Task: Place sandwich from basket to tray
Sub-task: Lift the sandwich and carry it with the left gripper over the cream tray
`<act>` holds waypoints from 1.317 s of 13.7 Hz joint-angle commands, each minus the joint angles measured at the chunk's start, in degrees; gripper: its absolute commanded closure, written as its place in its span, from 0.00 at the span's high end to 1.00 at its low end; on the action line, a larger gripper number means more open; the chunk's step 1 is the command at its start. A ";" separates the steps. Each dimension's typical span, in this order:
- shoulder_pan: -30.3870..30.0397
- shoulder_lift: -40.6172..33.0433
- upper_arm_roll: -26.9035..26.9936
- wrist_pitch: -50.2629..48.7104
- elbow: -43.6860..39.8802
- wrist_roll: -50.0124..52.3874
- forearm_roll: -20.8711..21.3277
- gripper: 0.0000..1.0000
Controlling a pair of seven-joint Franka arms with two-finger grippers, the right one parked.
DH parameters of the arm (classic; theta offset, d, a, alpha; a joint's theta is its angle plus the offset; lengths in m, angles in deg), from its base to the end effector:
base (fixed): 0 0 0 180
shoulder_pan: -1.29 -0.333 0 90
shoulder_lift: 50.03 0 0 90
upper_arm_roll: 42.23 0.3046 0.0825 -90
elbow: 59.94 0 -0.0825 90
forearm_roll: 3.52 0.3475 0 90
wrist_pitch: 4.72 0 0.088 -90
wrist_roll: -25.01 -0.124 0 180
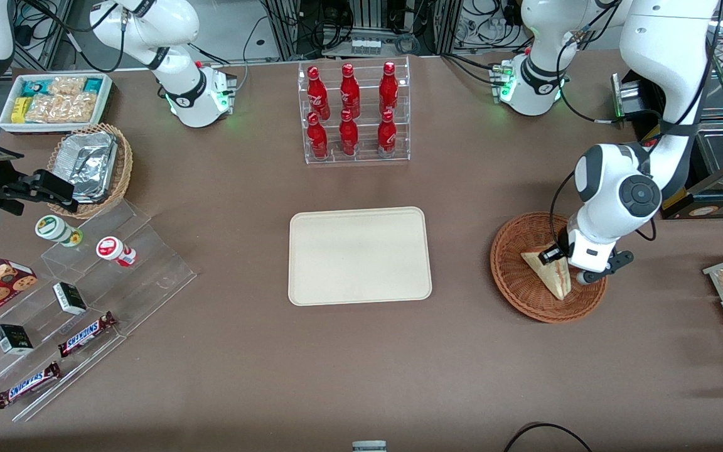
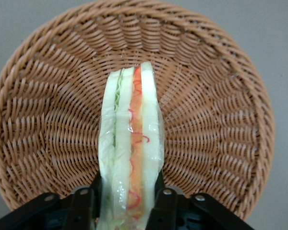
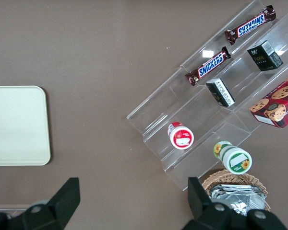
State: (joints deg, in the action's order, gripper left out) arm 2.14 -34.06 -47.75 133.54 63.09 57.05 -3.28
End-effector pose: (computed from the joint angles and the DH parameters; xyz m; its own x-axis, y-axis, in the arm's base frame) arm 0.5365 -0.0595 0.2706 0.9010 0.4333 -0.0224 0.4336 -0.9010 0.0139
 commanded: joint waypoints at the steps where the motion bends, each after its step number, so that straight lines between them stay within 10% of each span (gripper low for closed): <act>1: 1.34 -0.94 -0.45 -10.78 -8.73 0.65 0.90 0.00; 18: 36.14 13.72 -0.27 -22.60 -34.60 17.00 4.77 0.00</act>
State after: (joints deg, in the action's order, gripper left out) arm 35.37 -24.09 -48.91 112.23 32.58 71.50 0.25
